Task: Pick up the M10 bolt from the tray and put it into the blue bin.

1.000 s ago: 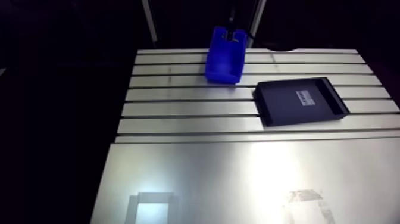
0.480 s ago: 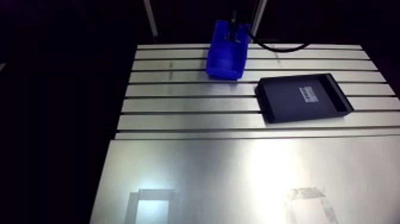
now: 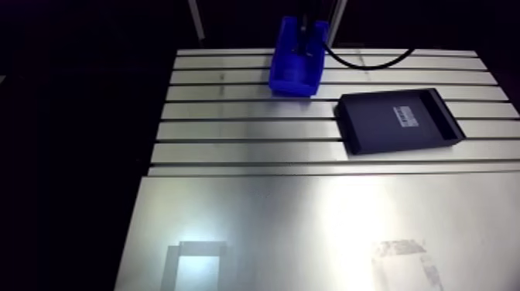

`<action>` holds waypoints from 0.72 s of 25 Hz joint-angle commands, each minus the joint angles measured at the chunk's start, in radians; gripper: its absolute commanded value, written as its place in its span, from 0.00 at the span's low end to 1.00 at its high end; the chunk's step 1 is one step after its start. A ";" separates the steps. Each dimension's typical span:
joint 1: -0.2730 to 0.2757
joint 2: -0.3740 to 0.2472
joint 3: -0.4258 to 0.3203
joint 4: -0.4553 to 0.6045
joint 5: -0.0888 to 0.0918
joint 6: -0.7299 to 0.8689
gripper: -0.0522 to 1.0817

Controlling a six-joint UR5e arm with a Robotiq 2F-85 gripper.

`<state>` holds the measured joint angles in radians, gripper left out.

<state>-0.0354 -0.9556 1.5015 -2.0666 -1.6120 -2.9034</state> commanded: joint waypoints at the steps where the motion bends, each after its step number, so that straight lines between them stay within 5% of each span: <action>1: 0.000 0.013 0.004 -0.016 -0.001 0.000 0.98; 18: 0.000 0.019 0.021 -0.017 -0.002 0.002 0.96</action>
<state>-0.0352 -0.9358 1.5192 -2.0839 -1.6144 -2.9021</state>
